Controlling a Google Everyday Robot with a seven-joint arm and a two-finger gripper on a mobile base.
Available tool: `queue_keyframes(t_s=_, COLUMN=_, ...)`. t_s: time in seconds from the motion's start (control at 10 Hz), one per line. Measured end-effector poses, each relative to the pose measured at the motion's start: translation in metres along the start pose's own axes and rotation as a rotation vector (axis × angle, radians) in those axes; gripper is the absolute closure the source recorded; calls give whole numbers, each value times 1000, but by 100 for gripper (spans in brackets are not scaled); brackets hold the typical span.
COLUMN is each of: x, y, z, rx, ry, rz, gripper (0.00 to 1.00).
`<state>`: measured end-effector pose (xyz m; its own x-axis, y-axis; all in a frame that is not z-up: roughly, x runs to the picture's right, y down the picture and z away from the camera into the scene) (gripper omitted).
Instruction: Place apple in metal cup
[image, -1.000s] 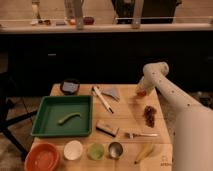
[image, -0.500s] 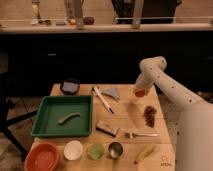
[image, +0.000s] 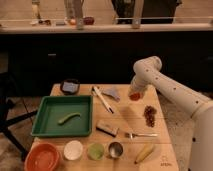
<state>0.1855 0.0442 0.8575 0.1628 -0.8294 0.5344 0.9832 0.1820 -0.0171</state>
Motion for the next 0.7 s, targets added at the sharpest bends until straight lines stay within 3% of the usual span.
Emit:
queue_keyframes(t_s=0.5, x=-51, y=-16, z=-24, rx=29, ry=-7, rz=7, gripper=100)
queue_keyframes(t_s=0.7, x=-54, y=-18, z=-25, rx=28, ry=-9, rz=4, gripper=100)
